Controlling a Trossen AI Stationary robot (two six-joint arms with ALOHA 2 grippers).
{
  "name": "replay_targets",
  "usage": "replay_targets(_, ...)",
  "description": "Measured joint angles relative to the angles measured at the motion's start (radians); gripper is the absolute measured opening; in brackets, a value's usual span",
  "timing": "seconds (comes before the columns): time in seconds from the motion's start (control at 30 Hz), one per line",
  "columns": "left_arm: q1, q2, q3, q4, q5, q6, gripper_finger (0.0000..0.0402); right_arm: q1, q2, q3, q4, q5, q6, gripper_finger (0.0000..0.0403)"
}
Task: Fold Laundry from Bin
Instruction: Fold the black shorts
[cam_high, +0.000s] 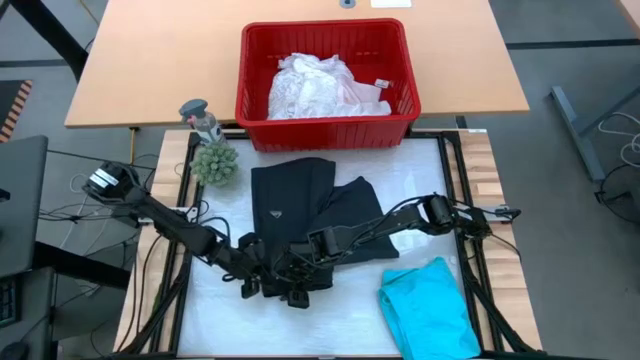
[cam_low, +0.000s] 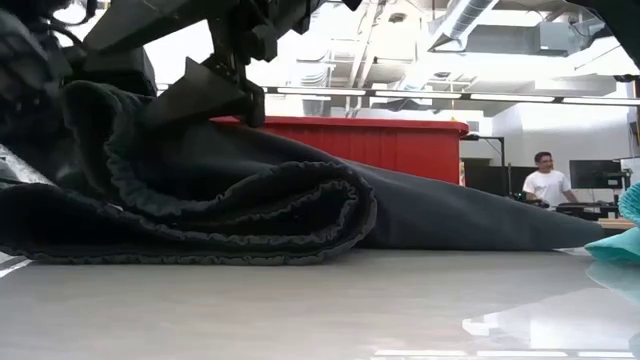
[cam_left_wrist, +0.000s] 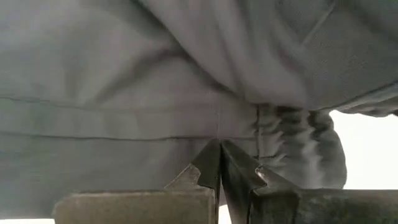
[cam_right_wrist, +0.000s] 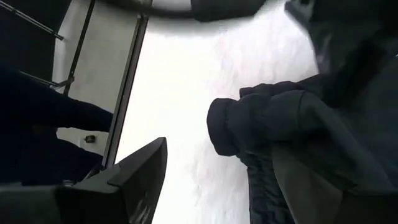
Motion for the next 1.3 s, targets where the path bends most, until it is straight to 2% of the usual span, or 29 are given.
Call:
replay_targets(0.17, 0.013, -0.14, 0.0, -0.077, -0.007, -0.005, 0.0, 0.001, 0.0, 0.0, 0.0, 0.003, -0.026, 0.0311)
replay_targets(0.27, 0.013, -0.243, 0.0, -0.065, -0.009, -0.002, 0.0, 0.001, 0.001, 0.0, 0.0, 0.006, -0.036, 0.0311)
replay_targets(0.47, -0.012, -0.389, 0.002, 0.107, -0.01, 0.064, 0.0, -0.018, 0.001, 0.0, 0.007, 0.014, -0.048, 0.0311)
replay_targets(0.6, -0.024, -0.381, 0.002, 0.116, 0.002, 0.071, 0.0, -0.033, 0.001, 0.0, 0.013, 0.029, -0.059, 0.0311)
replay_targets(1.0, -0.029, -0.225, 0.002, 0.14, 0.009, 0.076, 0.0, -0.021, 0.001, 0.0, 0.025, 0.034, -0.062, 0.0311)
replay_targets(1.13, -0.029, -0.21, 0.002, 0.199, 0.025, 0.094, 0.0, -0.021, 0.001, 0.0, 0.023, 0.033, -0.062, 0.0311)
replay_targets(1.3, -0.029, -0.209, 0.002, 0.194, 0.068, 0.082, 0.0, -0.023, 0.002, 0.0, 0.024, 0.034, -0.061, 0.0311)
